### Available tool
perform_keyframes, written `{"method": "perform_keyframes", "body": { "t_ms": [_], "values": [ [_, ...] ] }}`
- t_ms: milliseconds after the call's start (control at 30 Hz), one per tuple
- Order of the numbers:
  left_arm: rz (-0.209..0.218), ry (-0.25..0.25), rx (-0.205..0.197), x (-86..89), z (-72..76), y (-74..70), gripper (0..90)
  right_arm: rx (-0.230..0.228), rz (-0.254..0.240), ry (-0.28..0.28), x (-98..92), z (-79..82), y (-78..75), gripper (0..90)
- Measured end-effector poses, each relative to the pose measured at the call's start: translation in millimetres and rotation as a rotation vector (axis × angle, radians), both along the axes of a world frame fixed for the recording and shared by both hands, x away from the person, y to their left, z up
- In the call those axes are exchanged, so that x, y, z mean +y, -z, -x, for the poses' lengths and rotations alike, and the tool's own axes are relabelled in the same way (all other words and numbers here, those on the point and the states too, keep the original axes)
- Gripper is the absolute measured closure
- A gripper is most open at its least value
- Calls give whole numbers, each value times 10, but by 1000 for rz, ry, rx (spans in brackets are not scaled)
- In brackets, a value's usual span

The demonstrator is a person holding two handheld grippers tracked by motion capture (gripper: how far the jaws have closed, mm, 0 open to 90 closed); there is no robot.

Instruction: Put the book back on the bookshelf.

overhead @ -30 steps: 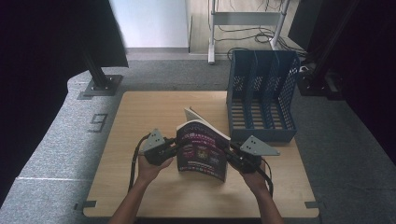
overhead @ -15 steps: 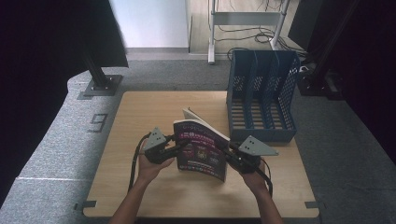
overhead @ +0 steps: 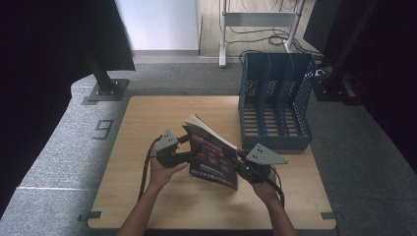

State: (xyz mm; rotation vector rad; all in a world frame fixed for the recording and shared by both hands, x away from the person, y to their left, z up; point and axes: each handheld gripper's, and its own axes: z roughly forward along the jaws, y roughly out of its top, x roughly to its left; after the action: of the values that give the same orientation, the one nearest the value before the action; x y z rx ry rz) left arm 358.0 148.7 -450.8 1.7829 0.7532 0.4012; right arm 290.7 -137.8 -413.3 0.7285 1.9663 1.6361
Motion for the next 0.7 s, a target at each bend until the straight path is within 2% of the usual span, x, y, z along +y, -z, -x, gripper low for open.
{"method": "perform_keyframes", "body": {
  "t_ms": [333,500,700],
  "values": [
    [9,9,6,28,-75,15,283,-10,-17,-10,-52,36,16,813],
    [19,32,8,19,-78,4,284,-15,-28,-26,-78,54,30,813],
    [28,65,21,-15,-82,11,294,-18,-18,-34,-58,54,26,813]
  ]
}}
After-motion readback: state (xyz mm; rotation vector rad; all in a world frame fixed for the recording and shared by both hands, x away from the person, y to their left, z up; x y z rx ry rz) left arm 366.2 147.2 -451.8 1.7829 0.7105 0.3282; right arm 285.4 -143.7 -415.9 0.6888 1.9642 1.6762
